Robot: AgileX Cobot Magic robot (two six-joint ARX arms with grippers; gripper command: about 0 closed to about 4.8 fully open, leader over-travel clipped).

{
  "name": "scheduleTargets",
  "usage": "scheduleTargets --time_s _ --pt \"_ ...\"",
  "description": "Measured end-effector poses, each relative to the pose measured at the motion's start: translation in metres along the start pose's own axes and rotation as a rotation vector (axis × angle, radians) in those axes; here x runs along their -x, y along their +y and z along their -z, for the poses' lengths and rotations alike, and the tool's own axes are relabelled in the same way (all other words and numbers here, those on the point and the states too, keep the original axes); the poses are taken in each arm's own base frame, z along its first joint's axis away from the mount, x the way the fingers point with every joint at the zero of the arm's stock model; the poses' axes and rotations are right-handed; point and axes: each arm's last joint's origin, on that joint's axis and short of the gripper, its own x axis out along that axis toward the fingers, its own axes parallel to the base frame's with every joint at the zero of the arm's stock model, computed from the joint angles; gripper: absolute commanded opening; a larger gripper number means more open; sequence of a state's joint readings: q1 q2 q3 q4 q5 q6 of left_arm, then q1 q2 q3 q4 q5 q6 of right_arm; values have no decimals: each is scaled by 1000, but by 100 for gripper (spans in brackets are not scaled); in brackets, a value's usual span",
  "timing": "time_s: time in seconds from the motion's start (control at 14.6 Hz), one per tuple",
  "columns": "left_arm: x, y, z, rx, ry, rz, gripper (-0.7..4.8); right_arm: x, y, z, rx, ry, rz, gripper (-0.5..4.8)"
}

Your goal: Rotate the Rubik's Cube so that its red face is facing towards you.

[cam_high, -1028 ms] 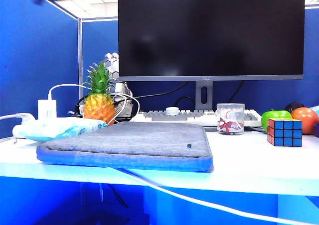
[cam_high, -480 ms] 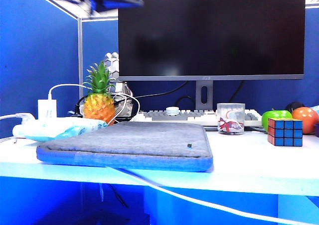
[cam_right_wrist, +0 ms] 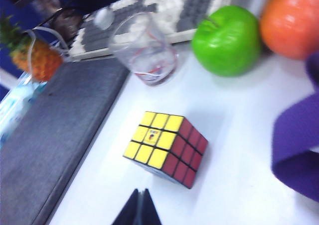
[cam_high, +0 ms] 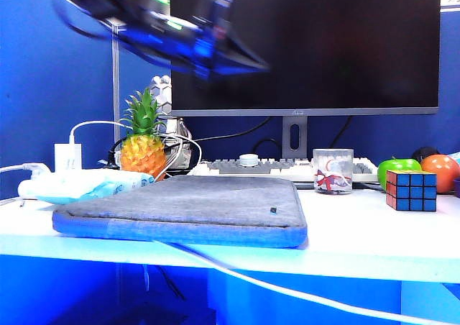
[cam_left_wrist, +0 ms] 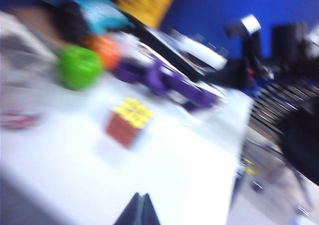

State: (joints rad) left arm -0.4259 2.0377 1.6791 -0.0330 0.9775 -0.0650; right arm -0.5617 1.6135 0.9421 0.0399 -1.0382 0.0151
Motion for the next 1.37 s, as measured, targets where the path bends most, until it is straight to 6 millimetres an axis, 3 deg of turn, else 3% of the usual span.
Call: scheduleTargets --time_s 0.07,0.27,0.55,0.75,1.03,1.1,1.23,1.37 --pt "-20 3 4 2 19 71 16 -2 -3 2 1 7 -14 -1" --pt "-47 12 12 22 40 107 16 -10 -17 14 -10 37 -32 -1" --pt "-51 19 12 6 20 -1 2 -24 -40 37 -92 89 -34 -1" --pt "-58 22 14 -14 -3 -138 -6 -34 -42 38 -114 96 30 -1" --pt "-63 23 10 -23 -64 -220 -2 -59 -28 26 -105 39 44 -1" --pt "-65 21 7 -30 -72 -232 81 -69 -20 25 -100 36 43 -1" --pt "-77 12 6 -19 -85 -330 95 -90 -3 25 -70 37 55 -1" --pt "-94 -2 10 -13 -67 -334 94 -95 1 24 -46 27 59 -1"
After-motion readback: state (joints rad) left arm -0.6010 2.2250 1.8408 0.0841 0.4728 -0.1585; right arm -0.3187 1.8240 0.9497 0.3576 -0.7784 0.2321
